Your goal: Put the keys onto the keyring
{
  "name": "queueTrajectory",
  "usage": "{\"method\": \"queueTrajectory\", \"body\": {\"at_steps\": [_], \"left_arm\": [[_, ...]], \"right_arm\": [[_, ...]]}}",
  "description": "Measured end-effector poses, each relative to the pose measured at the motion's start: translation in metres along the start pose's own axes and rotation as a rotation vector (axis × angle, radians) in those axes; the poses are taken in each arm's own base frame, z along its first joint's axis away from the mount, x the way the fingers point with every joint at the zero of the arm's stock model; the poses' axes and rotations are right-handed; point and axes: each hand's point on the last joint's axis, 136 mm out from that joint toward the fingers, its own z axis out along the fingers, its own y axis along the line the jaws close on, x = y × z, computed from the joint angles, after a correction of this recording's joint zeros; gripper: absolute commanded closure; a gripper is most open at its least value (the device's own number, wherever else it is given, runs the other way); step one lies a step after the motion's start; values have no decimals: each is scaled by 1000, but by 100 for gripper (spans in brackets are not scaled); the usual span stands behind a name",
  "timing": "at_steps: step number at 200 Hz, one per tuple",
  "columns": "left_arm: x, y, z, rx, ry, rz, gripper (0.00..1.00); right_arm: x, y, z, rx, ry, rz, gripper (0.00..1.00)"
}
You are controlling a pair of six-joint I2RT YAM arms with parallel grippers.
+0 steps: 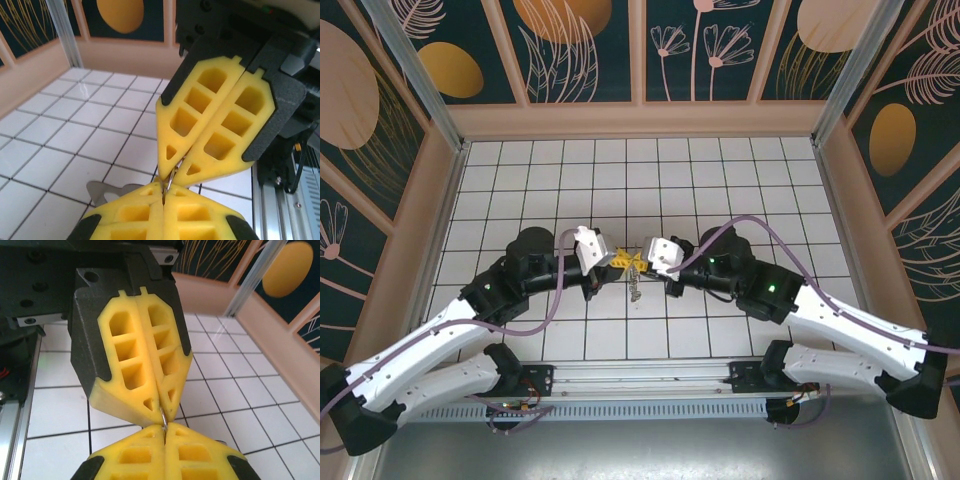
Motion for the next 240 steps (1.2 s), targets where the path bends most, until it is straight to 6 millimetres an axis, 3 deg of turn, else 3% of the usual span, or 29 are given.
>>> {"method": "queueTrajectory", "body": {"at_steps": [50, 73, 116, 142, 165, 206, 225, 240], "left_arm": [[0, -3, -4, 8, -7, -4, 100], [-10, -12, -11, 40, -75, 5, 100], [-27, -30, -21, 124, -206, 15, 100], [-32, -36, -24, 156, -271, 12, 100], [-36, -38, -25, 173, -318, 12, 100], [-39, -38, -25, 177, -336, 10, 100], [-35, -33, -22, 148, -287, 11, 82], [-31, -31, -18, 139, -235, 6, 76]], "right_arm": [[-1, 4, 1, -21, 4, -6, 100], [-13, 7, -7, -35, -63, -15, 88], [-27, 15, -18, -58, -165, -26, 84], [-31, 19, -21, -74, -196, -29, 85], [-35, 20, -24, -82, -216, -22, 100], [-38, 19, -27, -76, -230, -19, 100], [-32, 16, -24, -58, -199, -19, 100], [-26, 10, -18, -31, -153, -30, 100]]}}
